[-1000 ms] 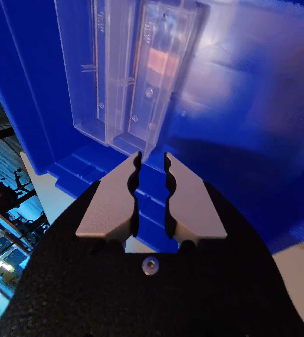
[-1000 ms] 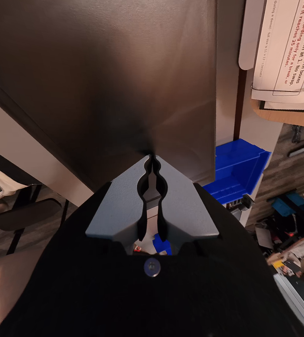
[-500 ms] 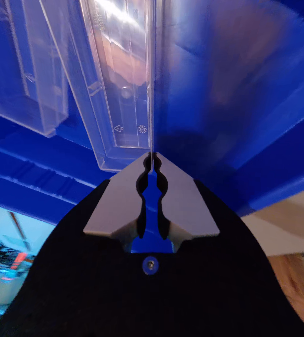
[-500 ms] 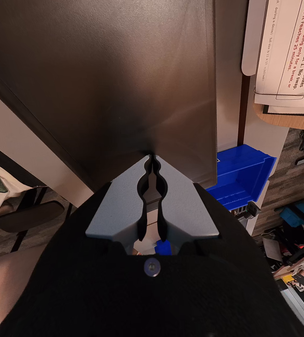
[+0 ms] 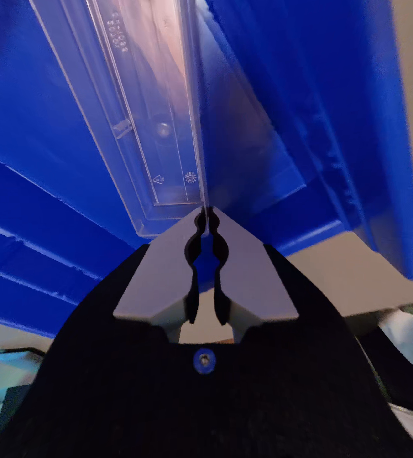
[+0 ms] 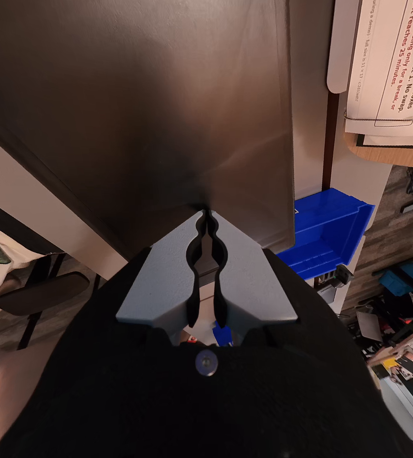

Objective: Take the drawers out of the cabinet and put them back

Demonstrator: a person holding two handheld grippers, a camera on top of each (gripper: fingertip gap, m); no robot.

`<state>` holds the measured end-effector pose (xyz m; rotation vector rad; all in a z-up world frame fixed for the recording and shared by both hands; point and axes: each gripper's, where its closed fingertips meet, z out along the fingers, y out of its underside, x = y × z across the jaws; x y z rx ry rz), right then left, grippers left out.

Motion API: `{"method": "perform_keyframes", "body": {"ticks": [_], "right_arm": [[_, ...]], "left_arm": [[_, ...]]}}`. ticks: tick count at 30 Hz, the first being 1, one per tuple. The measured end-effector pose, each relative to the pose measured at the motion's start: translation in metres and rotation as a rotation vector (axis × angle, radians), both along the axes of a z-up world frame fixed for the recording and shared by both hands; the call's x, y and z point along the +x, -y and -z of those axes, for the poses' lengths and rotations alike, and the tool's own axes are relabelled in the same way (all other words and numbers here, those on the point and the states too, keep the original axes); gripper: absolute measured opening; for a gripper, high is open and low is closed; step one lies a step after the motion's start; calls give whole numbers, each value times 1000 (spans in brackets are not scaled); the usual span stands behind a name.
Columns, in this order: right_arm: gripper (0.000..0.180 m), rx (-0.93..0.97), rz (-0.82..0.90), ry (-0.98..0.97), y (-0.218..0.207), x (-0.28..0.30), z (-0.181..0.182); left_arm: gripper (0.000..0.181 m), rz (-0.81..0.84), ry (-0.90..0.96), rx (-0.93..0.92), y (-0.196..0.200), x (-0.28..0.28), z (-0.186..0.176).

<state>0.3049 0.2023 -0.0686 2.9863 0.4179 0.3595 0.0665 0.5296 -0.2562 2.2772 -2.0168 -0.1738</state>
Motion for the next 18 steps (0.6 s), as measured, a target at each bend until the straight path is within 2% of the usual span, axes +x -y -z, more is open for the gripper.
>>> {"method": "perform_keyframes", "body": {"ticks": [4,10,14,18], "right_arm": [[0,-33,-5,20,0,0,0],[0,-74,-20,32,0,0,0],[0,-49,-6,-16,0,0,0],[0,-27,9,-55,0,0,0]], "left_arm": [[0,5,-10,-43,13,-18,-27],[0,24,38,-138,56,-44,-107],[0,60,-8,-185,102,-69,-155],[0,83,-71,-248,164,-90,-178]]}}
